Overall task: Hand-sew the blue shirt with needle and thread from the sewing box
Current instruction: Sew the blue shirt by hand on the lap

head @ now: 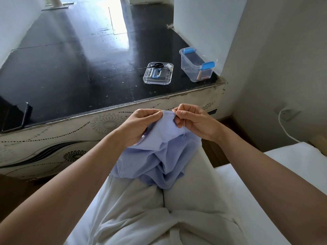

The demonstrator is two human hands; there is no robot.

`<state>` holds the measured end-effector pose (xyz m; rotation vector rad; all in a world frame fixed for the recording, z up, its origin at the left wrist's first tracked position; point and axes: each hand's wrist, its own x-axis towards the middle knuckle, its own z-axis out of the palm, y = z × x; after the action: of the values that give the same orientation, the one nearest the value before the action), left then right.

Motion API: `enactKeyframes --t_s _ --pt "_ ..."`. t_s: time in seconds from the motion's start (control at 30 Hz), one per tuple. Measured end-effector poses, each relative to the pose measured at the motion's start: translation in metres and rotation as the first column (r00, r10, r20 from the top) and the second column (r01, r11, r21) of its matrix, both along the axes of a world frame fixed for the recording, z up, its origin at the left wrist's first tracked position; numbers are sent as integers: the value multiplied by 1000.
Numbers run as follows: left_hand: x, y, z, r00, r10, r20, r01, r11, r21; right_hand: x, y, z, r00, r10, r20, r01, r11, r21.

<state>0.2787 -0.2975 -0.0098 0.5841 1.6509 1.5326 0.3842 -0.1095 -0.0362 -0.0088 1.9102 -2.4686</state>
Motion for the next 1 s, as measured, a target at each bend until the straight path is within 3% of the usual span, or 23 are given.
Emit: enactKeyframes --t_s 0.13,0.43,0.7,0.83,1.0 --pt "3 1 0 996 -1 91 -2 999 34 0 0 -1 1000 14 -14 -15 999 -35" --pt "6 4 7 997 1 81 -4 999 34 -4 2 -1 1000 22 -16 -24 989 -148" --pt "9 7 9 981 -14 191 1 997 72 -4 1 2 999 32 23 -31 999 -40" --pt "12 8 8 979 -68 191 57 996 65 -5 -6 1 999 5 38 -7 999 46" --pt "10 9 7 989 2 149 -8 999 43 -2 -5 0 996 -86 24 85 996 29"
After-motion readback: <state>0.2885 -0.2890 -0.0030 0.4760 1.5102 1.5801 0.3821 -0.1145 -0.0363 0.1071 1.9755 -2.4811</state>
